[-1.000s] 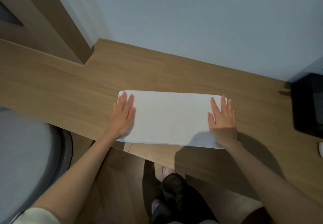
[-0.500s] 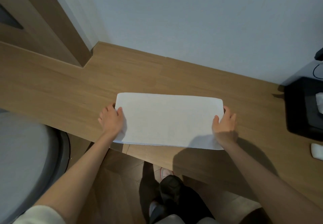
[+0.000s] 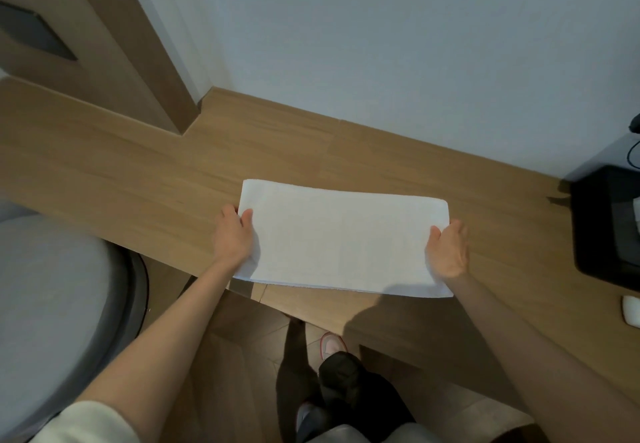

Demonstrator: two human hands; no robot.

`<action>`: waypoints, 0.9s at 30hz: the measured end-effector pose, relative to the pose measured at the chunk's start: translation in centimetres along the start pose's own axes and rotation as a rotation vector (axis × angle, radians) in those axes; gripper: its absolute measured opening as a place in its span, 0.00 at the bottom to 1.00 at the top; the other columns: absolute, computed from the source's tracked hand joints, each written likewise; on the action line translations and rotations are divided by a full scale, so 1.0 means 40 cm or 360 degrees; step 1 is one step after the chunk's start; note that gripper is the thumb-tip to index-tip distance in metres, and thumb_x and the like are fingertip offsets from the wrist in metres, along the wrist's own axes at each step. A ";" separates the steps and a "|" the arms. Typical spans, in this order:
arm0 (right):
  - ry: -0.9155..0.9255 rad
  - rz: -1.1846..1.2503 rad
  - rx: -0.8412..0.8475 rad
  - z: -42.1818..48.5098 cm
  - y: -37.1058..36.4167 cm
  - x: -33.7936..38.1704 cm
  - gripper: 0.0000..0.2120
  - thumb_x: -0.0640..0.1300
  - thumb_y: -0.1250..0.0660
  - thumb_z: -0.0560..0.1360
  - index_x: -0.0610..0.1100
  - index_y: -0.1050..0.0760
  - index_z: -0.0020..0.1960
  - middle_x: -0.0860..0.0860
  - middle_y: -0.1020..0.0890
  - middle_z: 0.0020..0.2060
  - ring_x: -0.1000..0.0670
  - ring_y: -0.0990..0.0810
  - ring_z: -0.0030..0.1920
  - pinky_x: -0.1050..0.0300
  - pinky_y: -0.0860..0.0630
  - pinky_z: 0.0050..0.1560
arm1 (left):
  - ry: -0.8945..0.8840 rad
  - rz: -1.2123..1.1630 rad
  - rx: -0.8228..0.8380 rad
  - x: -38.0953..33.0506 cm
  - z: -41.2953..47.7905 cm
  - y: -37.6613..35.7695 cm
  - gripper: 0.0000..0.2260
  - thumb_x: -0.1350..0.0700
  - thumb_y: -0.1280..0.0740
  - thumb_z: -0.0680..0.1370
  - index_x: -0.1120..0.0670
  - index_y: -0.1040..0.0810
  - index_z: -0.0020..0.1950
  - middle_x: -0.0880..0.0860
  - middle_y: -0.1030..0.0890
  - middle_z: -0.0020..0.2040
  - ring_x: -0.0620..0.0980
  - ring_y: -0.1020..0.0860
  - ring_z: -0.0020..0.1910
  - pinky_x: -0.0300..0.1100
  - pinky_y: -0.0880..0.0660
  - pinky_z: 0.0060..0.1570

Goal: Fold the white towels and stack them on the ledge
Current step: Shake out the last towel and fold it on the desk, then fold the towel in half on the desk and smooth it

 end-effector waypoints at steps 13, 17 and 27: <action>0.0549 0.0402 0.0192 -0.186 -0.044 0.292 0.17 0.45 0.48 0.83 0.51 0.42 0.70 0.44 0.32 0.66 0.45 0.29 0.58 0.51 0.35 0.53 | 0.0035 -0.0564 -0.0417 0.143 -0.100 0.346 0.07 0.51 0.44 0.82 0.55 0.34 0.53 0.58 0.26 0.56 0.53 0.27 0.50 0.46 0.31 0.47; 0.0722 0.0435 0.0382 -0.309 -0.130 0.419 0.16 0.43 0.47 0.82 0.49 0.41 0.69 0.44 0.31 0.67 0.42 0.29 0.62 0.50 0.32 0.55 | 0.0100 -0.0604 -0.0595 0.297 -0.166 0.492 0.08 0.51 0.45 0.82 0.55 0.34 0.55 0.59 0.26 0.56 0.56 0.27 0.53 0.49 0.30 0.50; 0.1236 0.0471 0.0701 -0.698 -0.400 0.732 0.10 0.42 0.44 0.81 0.43 0.33 0.61 0.45 0.26 0.56 0.46 0.27 0.55 0.49 0.29 0.54 | 0.0510 -0.0671 -0.1089 0.779 -0.435 0.792 0.12 0.50 0.44 0.82 0.58 0.31 0.57 0.56 0.26 0.50 0.53 0.27 0.48 0.46 0.32 0.47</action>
Point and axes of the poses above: each hand's wrist, its own z-axis towards the middle knuckle, its own y-axis out of the back of the hand, x = y × z, the point moved 8 cm from there along z, towards the middle knuckle
